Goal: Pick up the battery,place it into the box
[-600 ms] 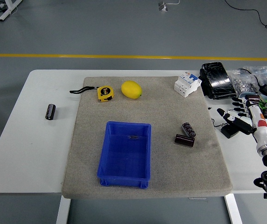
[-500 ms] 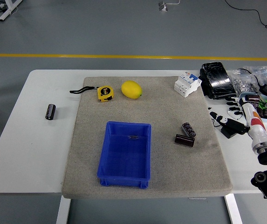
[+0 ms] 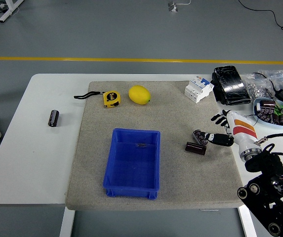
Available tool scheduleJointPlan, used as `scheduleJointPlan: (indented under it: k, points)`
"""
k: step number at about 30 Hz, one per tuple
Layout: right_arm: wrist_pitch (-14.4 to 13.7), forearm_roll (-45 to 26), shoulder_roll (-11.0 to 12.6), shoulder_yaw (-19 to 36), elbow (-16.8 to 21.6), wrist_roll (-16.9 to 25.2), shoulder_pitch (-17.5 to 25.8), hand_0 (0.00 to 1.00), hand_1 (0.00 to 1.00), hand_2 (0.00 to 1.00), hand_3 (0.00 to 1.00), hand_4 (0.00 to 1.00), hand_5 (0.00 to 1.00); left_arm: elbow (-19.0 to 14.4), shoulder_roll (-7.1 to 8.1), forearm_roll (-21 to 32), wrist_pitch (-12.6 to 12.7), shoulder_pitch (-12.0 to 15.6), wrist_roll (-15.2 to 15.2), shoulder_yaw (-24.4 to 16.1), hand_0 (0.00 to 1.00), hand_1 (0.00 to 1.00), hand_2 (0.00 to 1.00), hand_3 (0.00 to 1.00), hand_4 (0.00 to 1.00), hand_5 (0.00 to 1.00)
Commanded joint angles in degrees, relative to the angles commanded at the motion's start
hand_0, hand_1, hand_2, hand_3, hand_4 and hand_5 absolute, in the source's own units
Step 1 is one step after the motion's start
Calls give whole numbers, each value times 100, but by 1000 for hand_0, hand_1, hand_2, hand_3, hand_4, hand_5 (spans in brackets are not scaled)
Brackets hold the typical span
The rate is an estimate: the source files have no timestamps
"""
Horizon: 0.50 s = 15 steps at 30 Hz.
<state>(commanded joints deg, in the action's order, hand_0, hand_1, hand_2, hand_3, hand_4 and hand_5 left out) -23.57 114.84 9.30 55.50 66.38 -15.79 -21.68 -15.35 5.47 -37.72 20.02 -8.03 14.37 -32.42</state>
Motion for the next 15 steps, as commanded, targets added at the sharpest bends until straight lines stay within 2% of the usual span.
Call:
scheduleJointPlan:
  k: [15]
  points:
    - [93, -72, -286, -491, -742, -61, -464, 439, 458, 468, 503, 998, 366, -4, 33, -3, 24, -63, 9, 31, 656, 564, 598, 654, 644, 768]
